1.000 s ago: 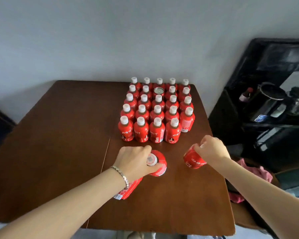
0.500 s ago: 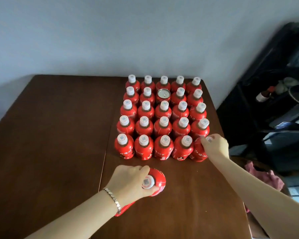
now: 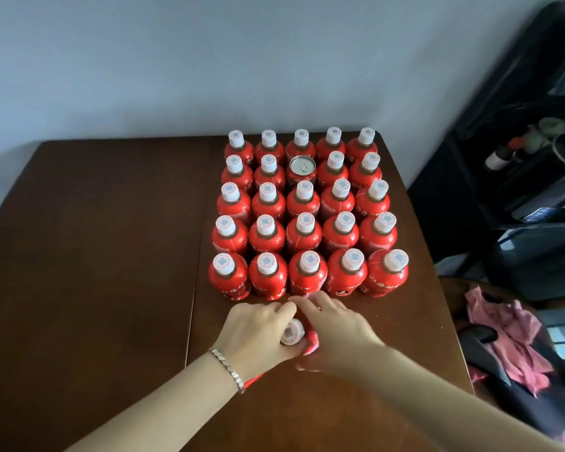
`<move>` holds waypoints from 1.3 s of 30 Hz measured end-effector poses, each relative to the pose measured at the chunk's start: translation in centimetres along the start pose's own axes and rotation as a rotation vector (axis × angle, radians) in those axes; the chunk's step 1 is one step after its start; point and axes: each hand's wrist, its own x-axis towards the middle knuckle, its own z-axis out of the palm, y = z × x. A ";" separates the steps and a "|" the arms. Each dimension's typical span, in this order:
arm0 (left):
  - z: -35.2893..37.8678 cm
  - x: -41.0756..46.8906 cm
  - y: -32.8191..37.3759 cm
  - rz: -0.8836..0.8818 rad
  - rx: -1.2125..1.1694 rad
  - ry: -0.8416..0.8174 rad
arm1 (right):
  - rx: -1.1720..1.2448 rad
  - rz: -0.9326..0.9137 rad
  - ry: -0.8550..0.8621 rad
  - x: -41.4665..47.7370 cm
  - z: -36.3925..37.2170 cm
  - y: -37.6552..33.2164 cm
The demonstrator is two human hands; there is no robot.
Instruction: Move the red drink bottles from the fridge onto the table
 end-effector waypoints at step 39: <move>1.4 -5.8 -6.0 -1.000 -0.427 -0.431 | 0.540 0.508 -0.079 3.9 6.8 -4.7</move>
